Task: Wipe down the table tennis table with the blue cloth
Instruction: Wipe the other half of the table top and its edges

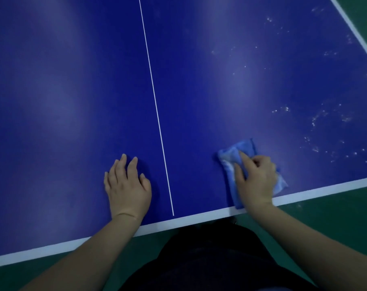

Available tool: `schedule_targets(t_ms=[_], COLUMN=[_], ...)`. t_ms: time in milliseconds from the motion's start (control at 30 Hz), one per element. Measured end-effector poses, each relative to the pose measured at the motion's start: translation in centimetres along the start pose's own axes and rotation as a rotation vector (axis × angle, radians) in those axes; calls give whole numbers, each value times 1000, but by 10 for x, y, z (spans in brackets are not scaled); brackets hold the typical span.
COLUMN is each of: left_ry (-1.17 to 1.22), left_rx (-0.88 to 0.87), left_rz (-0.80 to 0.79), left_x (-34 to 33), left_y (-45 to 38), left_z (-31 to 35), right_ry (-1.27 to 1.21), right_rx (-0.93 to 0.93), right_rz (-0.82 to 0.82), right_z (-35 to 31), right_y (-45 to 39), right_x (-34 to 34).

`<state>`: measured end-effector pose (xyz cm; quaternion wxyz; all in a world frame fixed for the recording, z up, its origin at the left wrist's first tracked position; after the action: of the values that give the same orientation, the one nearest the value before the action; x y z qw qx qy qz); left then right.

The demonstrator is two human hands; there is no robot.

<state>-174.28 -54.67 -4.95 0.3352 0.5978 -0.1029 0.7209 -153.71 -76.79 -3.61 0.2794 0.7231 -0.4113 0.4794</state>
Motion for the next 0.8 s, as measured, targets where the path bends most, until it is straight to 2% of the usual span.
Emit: schedule_targets(t_ms=[133, 233, 300, 367, 433, 467, 500, 567, 700, 767, 800], left_ry=[-2, 1, 4, 7, 7, 7, 8, 11, 9, 7, 7], left_rx=[3, -6, -12, -16, -15, -15, -16, -13, -16, -22, -23], left_rz=[-11, -17, -14, -12, -5, -2, 1, 5, 7, 8, 9], left_x=[0, 1, 0, 0, 0, -1, -1, -1, -2, -2, -1], left_y=[0, 1, 1, 1, 1, 0, 0, 0, 0, -1, -2], left_z=[1, 1, 0, 0, 0, 0, 0, -1, -2, -2, -2], right_ry=[-21, -45, -18, -18, -19, -14, -13, -34, -35, -30, -14], right_rx=[397, 453, 375, 158, -140, -242, -266, -122, 327, 350, 284], right_rz=[-155, -174, -107, -33, 0, 8, 14, 9, -136, -116, -68], right_z=[-51, -37, -2, 38, 59, 59, 51, 20, -23, -1, 18], right_y=[1, -13, -21, -25, -25, -23, -20, -12, 0, -14, -23], right_x=[-18, -10, 2, 15, 23, 22, 19, 8, -12, -2, 5])
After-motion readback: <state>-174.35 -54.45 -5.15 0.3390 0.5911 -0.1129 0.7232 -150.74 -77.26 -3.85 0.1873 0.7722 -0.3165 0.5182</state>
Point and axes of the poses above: each hand's wrist, its own y-axis away from the middle knuckle, its own x-axis out of the back of the hand, z = x × y, the point moved 1 cm from there along -y, towards the middle knuckle, and after that the axes turned 15 degrees about -z, right-handed, at the moved point
